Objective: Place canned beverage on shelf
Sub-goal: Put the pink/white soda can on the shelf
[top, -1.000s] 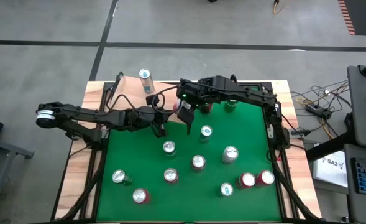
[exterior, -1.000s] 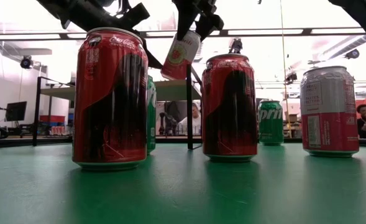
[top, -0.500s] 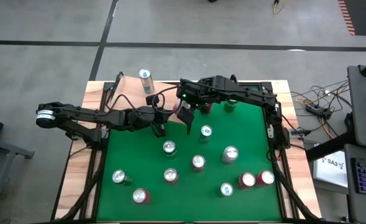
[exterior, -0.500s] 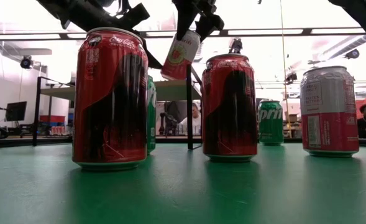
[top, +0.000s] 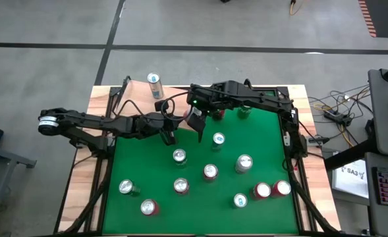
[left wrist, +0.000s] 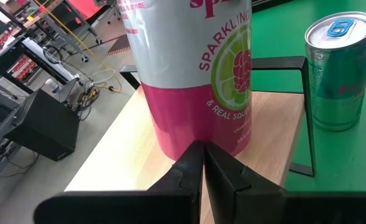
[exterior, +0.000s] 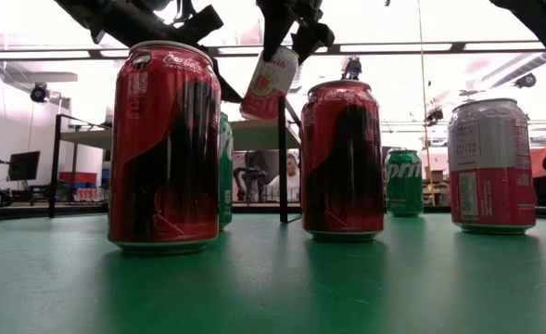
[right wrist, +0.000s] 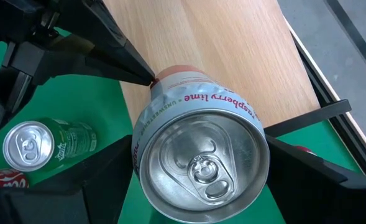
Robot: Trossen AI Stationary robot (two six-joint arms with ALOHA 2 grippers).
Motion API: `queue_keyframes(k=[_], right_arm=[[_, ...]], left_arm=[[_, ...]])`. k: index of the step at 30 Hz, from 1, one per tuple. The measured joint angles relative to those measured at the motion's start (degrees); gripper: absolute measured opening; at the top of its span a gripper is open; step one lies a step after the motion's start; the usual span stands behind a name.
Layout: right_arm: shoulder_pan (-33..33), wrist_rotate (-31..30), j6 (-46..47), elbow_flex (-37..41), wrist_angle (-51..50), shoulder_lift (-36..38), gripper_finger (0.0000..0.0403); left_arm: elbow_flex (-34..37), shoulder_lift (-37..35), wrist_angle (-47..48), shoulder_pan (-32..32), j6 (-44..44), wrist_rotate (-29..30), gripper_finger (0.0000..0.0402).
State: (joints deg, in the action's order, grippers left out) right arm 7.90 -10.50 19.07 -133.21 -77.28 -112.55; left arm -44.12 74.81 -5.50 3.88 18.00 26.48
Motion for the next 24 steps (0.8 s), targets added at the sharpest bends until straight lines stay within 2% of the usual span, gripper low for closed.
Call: queue_keyframes(k=[24], right_arm=[[0.00,-0.02,0.46,0.15,0.11,0.00,0.0313]], left_arm=[[0.74,-0.72,-1.20,1.05,0.25,0.55,0.0000]])
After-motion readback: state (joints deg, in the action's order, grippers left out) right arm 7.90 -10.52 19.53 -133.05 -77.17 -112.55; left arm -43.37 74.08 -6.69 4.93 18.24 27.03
